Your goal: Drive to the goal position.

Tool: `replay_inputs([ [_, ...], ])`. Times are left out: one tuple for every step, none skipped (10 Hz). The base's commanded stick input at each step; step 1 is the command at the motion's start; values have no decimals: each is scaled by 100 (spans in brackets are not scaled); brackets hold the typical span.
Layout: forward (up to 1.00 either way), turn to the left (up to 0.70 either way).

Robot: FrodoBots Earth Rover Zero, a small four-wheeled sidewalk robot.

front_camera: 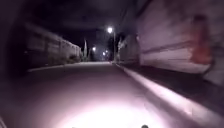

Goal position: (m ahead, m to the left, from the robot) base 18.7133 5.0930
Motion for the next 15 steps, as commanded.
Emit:
replay_inputs([
  [70,0],
  [70,0],
  [70,0],
  [70,0],
  [70,0],
  [70,0],
  [70,0],
  [70,0],
  [70,0],
  [70,0],
  [70,0],
  [70,0],
  [70,0],
  [70,0],
  [70,0],
])
